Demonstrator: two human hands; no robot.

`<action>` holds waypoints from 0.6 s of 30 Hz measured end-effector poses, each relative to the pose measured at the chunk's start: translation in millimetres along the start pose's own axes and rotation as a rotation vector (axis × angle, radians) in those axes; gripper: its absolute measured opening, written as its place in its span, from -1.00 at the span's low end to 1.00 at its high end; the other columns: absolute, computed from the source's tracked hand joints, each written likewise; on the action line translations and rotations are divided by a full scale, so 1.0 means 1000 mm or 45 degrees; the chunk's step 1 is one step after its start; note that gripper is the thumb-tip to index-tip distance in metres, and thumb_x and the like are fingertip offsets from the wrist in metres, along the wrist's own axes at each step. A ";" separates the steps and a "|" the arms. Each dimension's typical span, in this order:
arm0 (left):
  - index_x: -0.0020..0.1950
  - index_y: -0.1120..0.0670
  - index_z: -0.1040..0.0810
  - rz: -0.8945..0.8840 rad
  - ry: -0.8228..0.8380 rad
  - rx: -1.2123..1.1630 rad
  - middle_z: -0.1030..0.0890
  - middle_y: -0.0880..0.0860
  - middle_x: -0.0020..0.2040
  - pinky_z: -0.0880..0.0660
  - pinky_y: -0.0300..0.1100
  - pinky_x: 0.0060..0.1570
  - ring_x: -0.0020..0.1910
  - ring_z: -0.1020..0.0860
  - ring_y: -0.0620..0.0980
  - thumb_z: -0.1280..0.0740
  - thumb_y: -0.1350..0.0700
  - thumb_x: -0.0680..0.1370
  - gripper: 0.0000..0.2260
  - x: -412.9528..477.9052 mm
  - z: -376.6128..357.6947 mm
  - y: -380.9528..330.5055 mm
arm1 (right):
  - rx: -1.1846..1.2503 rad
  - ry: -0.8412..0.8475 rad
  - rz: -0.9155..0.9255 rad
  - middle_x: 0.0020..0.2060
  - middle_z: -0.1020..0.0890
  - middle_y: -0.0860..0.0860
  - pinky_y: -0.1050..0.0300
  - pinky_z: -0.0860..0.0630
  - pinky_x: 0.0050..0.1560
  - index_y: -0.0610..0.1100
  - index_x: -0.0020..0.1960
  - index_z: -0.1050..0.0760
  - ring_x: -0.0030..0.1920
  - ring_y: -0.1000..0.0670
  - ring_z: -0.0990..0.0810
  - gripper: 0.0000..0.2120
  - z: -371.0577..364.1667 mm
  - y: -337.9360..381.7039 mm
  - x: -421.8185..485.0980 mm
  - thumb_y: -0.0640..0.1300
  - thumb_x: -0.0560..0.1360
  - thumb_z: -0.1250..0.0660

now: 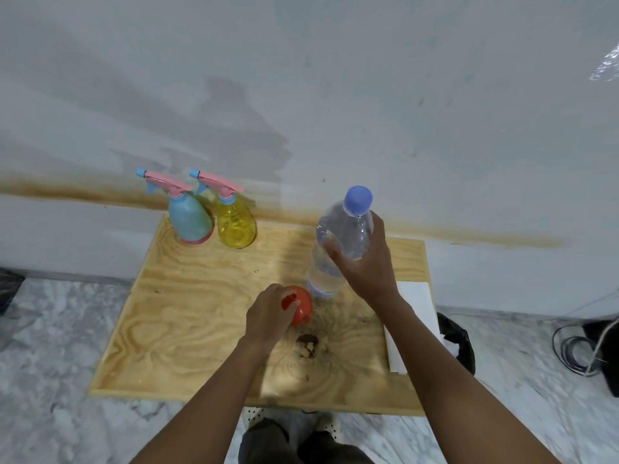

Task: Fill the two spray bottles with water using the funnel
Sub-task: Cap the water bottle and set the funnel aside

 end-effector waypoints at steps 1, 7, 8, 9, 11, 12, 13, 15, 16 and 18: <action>0.24 -0.09 -0.58 -0.001 -0.008 -0.014 -0.56 -0.11 0.14 -0.52 -0.13 0.04 0.16 -0.54 -0.09 -0.29 -0.07 0.59 -0.75 0.001 0.002 0.000 | -0.018 0.000 0.009 0.11 -0.48 0.33 0.55 -0.41 -0.08 0.14 0.29 -0.25 0.05 0.42 -0.50 -0.41 0.000 0.000 0.001 -0.03 0.44 -0.55; 0.27 -0.03 -0.60 0.036 -0.164 -0.137 -0.58 -0.03 0.17 -0.51 -0.13 0.05 0.12 -0.56 -0.02 -0.31 -0.01 0.60 -0.74 0.030 0.031 0.001 | -0.072 -0.068 0.005 0.07 -0.53 0.27 0.56 -0.39 -0.09 0.05 0.28 -0.34 0.03 0.42 -0.50 -0.46 0.003 -0.001 0.020 0.01 0.43 -0.55; 0.26 -0.02 -0.61 0.040 -0.182 -0.146 -0.59 -0.01 0.16 -0.50 -0.14 0.03 0.11 -0.56 -0.01 -0.32 0.00 0.60 -0.74 0.039 0.037 -0.001 | -0.072 -0.088 0.000 0.06 -0.53 0.26 0.57 -0.39 -0.09 0.05 0.28 -0.35 0.03 0.42 -0.51 -0.47 0.003 -0.001 0.024 0.02 0.43 -0.55; 0.26 -0.01 -0.61 0.043 -0.196 -0.147 -0.59 0.01 0.16 -0.49 -0.14 0.03 0.12 -0.56 0.01 -0.31 0.01 0.60 -0.75 0.048 0.042 -0.004 | -0.073 -0.105 -0.005 0.06 -0.54 0.27 0.57 -0.38 -0.10 0.07 0.26 -0.35 0.02 0.42 -0.51 -0.47 0.003 -0.002 0.029 0.00 0.43 -0.55; 0.27 0.00 -0.61 0.054 -0.212 -0.151 -0.58 0.03 0.17 -0.48 -0.12 0.05 0.15 -0.56 0.04 -0.31 0.02 0.60 -0.74 0.069 0.049 -0.010 | -0.080 -0.129 -0.008 0.06 -0.55 0.26 0.55 -0.38 -0.10 0.09 0.25 -0.34 0.03 0.37 -0.53 -0.48 0.002 -0.003 0.038 -0.02 0.43 -0.55; 0.28 0.00 -0.60 0.063 -0.209 -0.154 -0.58 0.04 0.18 -0.48 -0.11 0.06 0.16 -0.55 0.05 -0.31 0.03 0.60 -0.74 0.079 0.051 -0.013 | -0.081 -0.139 -0.012 0.07 -0.56 0.23 0.51 -0.40 -0.09 0.07 0.26 -0.35 0.04 0.30 -0.55 -0.48 0.002 -0.003 0.043 -0.03 0.43 -0.55; 0.29 0.00 -0.59 0.075 -0.200 -0.151 -0.57 0.04 0.19 -0.48 -0.11 0.07 0.18 -0.55 0.05 -0.31 0.03 0.60 -0.73 0.089 0.052 -0.015 | -0.084 -0.150 -0.010 0.08 -0.57 0.17 0.45 -0.41 -0.07 0.05 0.27 -0.35 0.04 0.22 -0.57 -0.48 0.001 -0.004 0.048 -0.02 0.43 -0.55; 0.33 -0.01 -0.57 0.107 -0.174 -0.129 -0.56 0.04 0.22 -0.45 -0.12 0.05 0.21 -0.53 0.05 -0.30 0.04 0.61 -0.71 0.107 0.051 -0.016 | -0.089 -0.174 0.009 0.10 -0.57 0.11 0.43 -0.42 -0.06 0.06 0.26 -0.34 0.05 0.12 -0.58 -0.47 0.000 -0.003 0.058 0.00 0.42 -0.55; 0.33 -0.01 -0.57 0.123 -0.166 -0.116 -0.55 0.04 0.22 -0.44 -0.13 0.04 0.22 -0.52 0.05 -0.30 0.04 0.61 -0.70 0.114 0.050 -0.016 | -0.088 -0.188 0.013 0.10 -0.57 0.11 0.47 -0.41 -0.06 0.07 0.26 -0.34 0.04 0.14 -0.57 -0.46 -0.001 -0.002 0.064 0.02 0.42 -0.55; 0.34 0.00 -0.56 0.150 -0.164 -0.100 -0.54 0.07 0.23 -0.43 -0.12 0.03 0.23 -0.52 0.07 -0.30 0.04 0.61 -0.70 0.126 0.047 -0.014 | -0.080 -0.220 0.015 0.07 -0.54 0.17 0.54 -0.38 -0.08 0.07 0.25 -0.33 0.02 0.26 -0.54 -0.46 -0.002 0.001 0.075 0.03 0.42 -0.55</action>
Point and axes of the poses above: each hand's wrist, its own x-axis towards the middle knuckle, its own z-axis out of the back of the hand, y = z × x, the point moved 4 cm from there along x, towards the middle knuckle
